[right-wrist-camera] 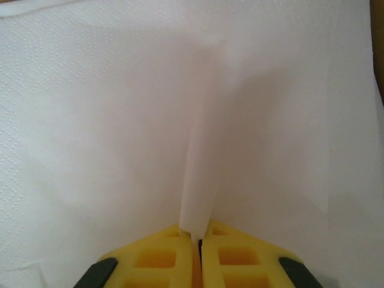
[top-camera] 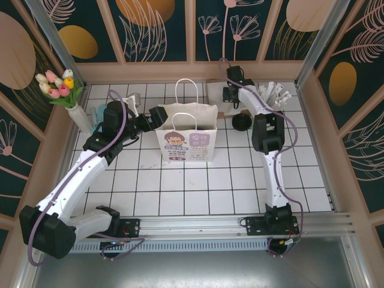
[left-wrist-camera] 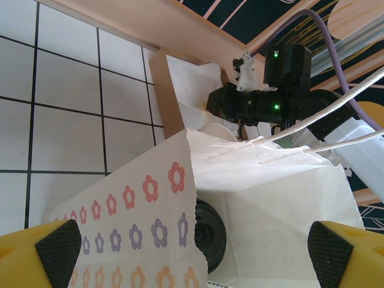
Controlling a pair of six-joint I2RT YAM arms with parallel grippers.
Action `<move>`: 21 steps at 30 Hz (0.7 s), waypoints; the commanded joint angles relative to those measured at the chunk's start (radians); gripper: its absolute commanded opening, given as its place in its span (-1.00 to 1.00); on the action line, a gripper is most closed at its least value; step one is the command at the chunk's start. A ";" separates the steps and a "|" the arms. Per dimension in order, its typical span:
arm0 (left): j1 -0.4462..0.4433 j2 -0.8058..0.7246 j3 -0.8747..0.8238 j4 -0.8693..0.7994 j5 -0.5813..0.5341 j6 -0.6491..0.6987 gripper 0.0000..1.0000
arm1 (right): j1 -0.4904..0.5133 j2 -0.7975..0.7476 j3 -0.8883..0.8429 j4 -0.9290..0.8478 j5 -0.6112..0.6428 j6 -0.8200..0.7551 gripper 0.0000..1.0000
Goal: Pack the takeout coffee
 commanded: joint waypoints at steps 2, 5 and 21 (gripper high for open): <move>0.005 -0.002 -0.003 0.001 0.003 -0.009 0.97 | 0.009 -0.073 0.040 -0.006 0.006 -0.006 -0.92; 0.005 -0.006 -0.004 0.001 0.004 -0.009 0.97 | 0.010 -0.093 0.040 0.001 0.010 -0.007 -0.98; 0.005 -0.019 -0.011 0.001 0.003 -0.011 0.97 | 0.023 -0.196 -0.024 0.068 0.041 -0.018 -1.00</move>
